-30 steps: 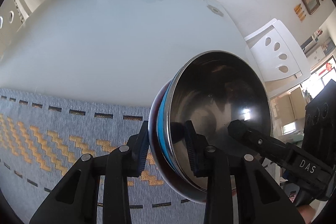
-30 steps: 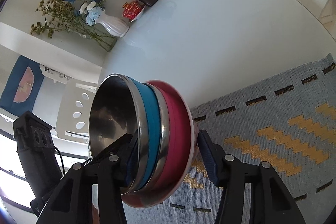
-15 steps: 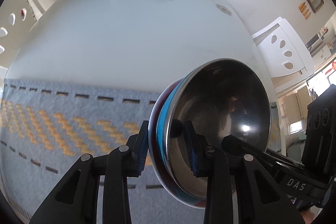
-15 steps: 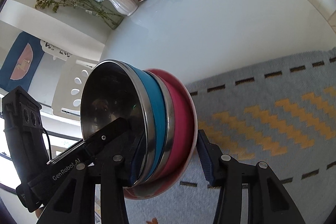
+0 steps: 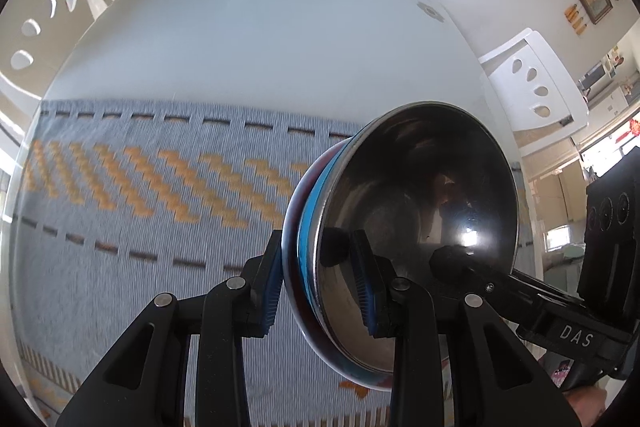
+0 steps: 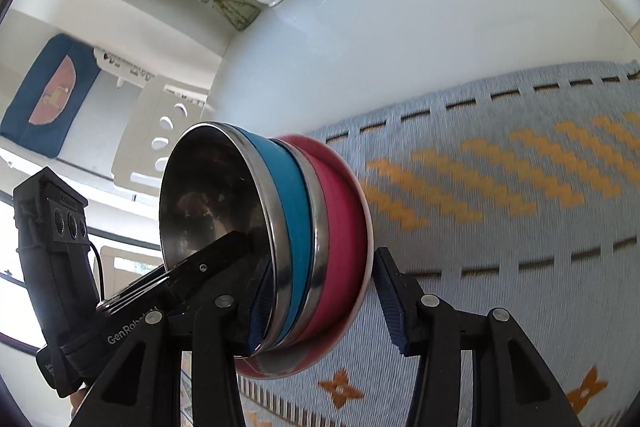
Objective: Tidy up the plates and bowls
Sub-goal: 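Lift the bowl stack with both tools and carry it toward the plate stack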
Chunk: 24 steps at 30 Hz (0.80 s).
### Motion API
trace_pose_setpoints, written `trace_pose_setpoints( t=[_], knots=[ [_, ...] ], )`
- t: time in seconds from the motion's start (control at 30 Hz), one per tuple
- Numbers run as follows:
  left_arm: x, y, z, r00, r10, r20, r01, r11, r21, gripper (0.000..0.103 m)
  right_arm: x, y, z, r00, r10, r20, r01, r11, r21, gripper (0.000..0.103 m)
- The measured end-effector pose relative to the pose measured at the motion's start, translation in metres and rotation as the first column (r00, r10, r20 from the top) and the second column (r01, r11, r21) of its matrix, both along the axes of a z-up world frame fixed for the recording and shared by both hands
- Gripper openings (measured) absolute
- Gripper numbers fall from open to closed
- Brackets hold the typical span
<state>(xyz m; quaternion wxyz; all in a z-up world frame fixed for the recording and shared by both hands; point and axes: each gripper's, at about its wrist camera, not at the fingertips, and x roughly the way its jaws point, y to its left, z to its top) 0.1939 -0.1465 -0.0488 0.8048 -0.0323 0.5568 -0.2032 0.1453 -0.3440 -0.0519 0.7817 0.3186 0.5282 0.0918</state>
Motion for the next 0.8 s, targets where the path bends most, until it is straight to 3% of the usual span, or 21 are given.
trace_pose_setpoints(
  t=[0.27,0.37,0.5,0.8],
  knots=[
    [-0.022,-0.003,-0.015,0.999,-0.029,-0.019,0.03,0.999,0.017,0.028,-0.026,-0.004,-0.015,0.999,-0.022,-0.031,0.023,0.999,0.044,0.047],
    [-0.022,-0.001,-0.012,0.999,-0.026,-0.035,0.025,1.0,-0.017,0.028,-0.029,-0.001,-0.011,0.999,-0.016,-0.031,0.017,1.0,0.016,0.047],
    [-0.029,-0.005,0.0,0.998,-0.057,0.005,0.057,0.998,0.006,0.028,-0.037,0.001,-0.003,1.0,-0.017,-0.024,0.018,1.0,0.022,0.047],
    [-0.048,-0.017,0.012,0.992,-0.127,-0.004,0.127,0.991,-0.028,0.028,-0.07,-0.013,0.017,0.996,-0.084,-0.009,0.084,0.996,0.007,0.047]
  ],
)
